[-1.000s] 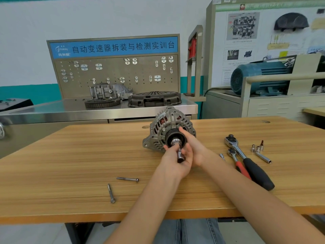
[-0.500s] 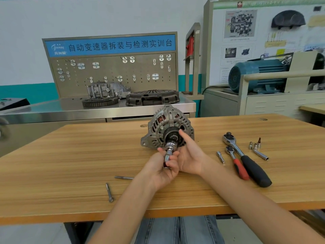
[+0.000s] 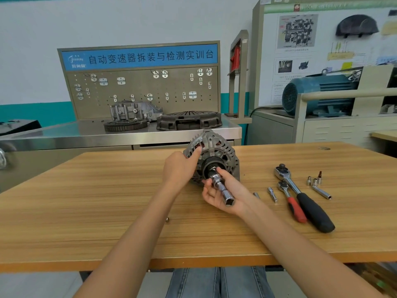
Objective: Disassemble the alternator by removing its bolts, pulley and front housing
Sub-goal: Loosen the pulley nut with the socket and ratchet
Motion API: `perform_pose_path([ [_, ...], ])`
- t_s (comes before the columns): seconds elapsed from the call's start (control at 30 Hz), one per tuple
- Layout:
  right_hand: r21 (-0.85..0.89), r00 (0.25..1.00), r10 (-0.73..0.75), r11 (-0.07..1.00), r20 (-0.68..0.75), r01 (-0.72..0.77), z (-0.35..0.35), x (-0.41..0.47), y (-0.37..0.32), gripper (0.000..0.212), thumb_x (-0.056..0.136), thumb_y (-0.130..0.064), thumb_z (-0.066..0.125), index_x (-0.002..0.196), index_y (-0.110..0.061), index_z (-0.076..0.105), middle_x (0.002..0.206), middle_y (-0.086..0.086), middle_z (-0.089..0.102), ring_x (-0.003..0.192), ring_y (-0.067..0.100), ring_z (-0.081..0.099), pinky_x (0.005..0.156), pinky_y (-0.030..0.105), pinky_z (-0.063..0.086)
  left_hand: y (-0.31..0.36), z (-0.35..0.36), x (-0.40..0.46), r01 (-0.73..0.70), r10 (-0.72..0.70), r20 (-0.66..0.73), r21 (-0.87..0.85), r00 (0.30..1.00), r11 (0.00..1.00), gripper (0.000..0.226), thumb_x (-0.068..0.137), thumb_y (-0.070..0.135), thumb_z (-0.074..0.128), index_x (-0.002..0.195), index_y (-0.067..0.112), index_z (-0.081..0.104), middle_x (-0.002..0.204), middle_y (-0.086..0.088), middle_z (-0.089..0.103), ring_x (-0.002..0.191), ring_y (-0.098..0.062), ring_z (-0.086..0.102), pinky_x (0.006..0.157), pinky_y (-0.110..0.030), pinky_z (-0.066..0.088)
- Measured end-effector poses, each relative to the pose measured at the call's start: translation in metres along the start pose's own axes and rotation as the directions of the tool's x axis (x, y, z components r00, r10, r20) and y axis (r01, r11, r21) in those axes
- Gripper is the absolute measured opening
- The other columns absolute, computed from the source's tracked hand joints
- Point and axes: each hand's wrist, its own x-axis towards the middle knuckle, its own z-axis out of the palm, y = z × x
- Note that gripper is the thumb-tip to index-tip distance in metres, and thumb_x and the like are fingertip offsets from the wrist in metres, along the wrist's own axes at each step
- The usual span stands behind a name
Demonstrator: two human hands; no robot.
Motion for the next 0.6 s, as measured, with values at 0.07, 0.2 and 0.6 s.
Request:
perform_pose_path([
  [0.07,0.021,1.0,0.003,1.0,0.001,-0.003,0.0,0.0,0.0,0.032,0.093,-0.033,0.054,0.104,-0.003,0.048,0.059,0.008,0.057,0.044,0.016,0.058,0.05,0.028,0.054,0.0,0.002,0.008,0.093,-0.085,0.07,-0.124,0.994,0.988,0.048,0.087,0.051,0.057,0.072,0.006,0.064,0.057,-0.001,0.065,0.042,-0.007,0.057,0.043,-0.02,0.046],
  [0.2,0.027,1.0,-0.003,1.0,0.008,0.003,0.0,0.0,0.001,0.028,0.094,-0.032,0.053,0.095,-0.005,0.049,0.059,0.009,0.058,0.045,0.016,0.059,0.051,0.028,0.054,-0.005,0.002,0.013,0.153,-0.137,0.094,-0.197,0.986,0.968,0.045,0.082,0.049,0.066,0.068,0.006,0.063,0.043,0.002,0.062,0.029,-0.004,0.049,0.033,-0.015,0.035],
  [0.6,0.069,1.0,-0.01,0.998,0.003,0.01,0.001,-0.001,0.003,0.031,0.094,-0.033,0.053,0.092,-0.003,0.05,0.058,0.009,0.059,0.045,0.016,0.06,0.051,0.027,0.054,0.017,0.016,0.001,0.006,0.009,-0.07,0.216,0.997,0.976,0.034,0.086,0.032,0.054,0.056,0.016,0.048,0.054,0.003,0.05,0.049,-0.013,0.045,0.043,-0.025,0.027],
])
